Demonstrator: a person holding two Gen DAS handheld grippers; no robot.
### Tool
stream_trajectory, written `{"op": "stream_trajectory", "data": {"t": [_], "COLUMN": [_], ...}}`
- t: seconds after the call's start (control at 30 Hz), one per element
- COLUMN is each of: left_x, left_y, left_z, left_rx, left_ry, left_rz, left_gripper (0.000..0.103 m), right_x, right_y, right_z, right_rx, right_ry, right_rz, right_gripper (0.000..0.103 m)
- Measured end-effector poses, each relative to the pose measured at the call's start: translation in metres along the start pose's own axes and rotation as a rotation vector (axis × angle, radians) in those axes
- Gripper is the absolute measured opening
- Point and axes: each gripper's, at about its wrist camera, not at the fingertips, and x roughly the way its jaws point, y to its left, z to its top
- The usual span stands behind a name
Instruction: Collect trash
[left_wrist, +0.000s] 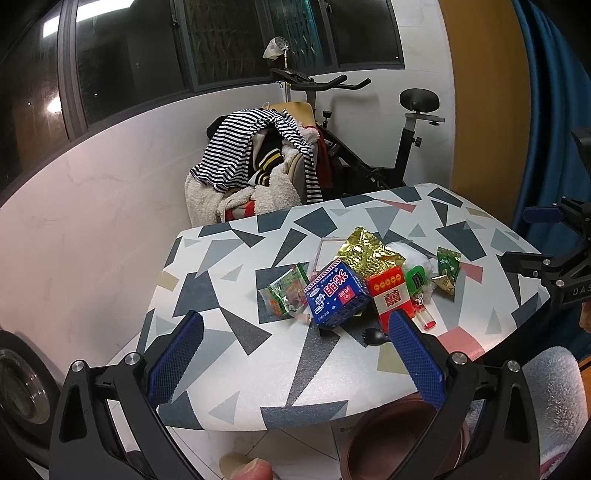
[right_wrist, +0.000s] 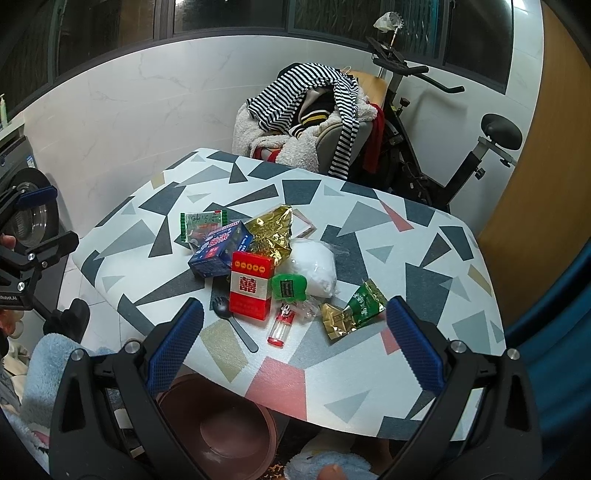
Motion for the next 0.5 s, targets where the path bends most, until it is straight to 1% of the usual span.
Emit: {"op": "stream_trajectory", "data": {"t": [0.5], "left_x": [-0.0008], "left_y": [-0.0023], "left_z": [0.0007], "left_rx": [0.000], "left_ry": [0.001], "left_rz": [0.004], "left_gripper": [0.098], "right_x": [-0.0023], "right_y": [-0.0007], "right_z": [0.0006], "right_rx": [-0.001], "right_ry": [0.000], "right_rz": [-0.002], "right_gripper": [0.097]}}
